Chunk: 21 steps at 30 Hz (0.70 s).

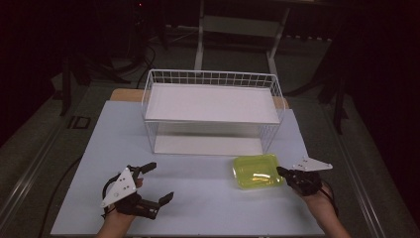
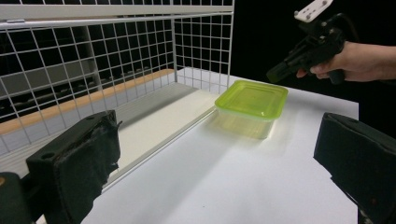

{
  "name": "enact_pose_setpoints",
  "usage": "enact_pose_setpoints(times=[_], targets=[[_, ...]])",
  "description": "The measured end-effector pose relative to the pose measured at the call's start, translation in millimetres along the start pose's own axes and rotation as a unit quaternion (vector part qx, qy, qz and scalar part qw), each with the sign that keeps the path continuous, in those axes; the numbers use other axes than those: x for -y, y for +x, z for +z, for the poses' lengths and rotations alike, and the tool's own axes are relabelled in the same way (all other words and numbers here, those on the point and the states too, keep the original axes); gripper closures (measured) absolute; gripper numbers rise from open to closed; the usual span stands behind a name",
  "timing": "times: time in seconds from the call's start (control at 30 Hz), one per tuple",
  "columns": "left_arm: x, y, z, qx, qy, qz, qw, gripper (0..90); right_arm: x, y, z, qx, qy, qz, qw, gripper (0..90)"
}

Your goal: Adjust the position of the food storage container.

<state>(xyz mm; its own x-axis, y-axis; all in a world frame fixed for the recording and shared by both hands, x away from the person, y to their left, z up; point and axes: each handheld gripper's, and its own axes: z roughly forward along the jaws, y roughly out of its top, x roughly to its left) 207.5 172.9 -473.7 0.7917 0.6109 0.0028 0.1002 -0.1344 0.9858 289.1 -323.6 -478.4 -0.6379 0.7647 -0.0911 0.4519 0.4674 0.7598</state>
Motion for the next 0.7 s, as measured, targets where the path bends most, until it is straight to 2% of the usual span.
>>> enact_pose_setpoints(times=[0.17,0.27,0.4,0.5,0.7], targets=[[0.8,1.3,0.1,-0.001,0.0,-0.003,1.0,1.0,9.3,-16.7,5.9,0.032,0.013,0.009,0.9994,90.0],[1.2,1.1,0.5,0.001,0.003,-0.002,1.0,1.0,13.5,-22.7,10.1,0.038,0.019,0.015,0.999,90.0],[1.4,1.1,0.6,0.001,0.003,-0.002,1.0,1.0,14.8,-24.5,12.6,0.036,0.02,0.017,0.999,90.0],[1.7,1.3,1.0,0.003,0.004,-0.003,1.0,1.0,12.2,-22.0,16.3,0.022,0.016,0.018,0.9995,90.0],[1.7,1.1,1.1,0.003,0.003,-0.004,1.0,1.0,9.1,-16.9,18.0,0.012,0.016,0.015,0.9997,90.0]])
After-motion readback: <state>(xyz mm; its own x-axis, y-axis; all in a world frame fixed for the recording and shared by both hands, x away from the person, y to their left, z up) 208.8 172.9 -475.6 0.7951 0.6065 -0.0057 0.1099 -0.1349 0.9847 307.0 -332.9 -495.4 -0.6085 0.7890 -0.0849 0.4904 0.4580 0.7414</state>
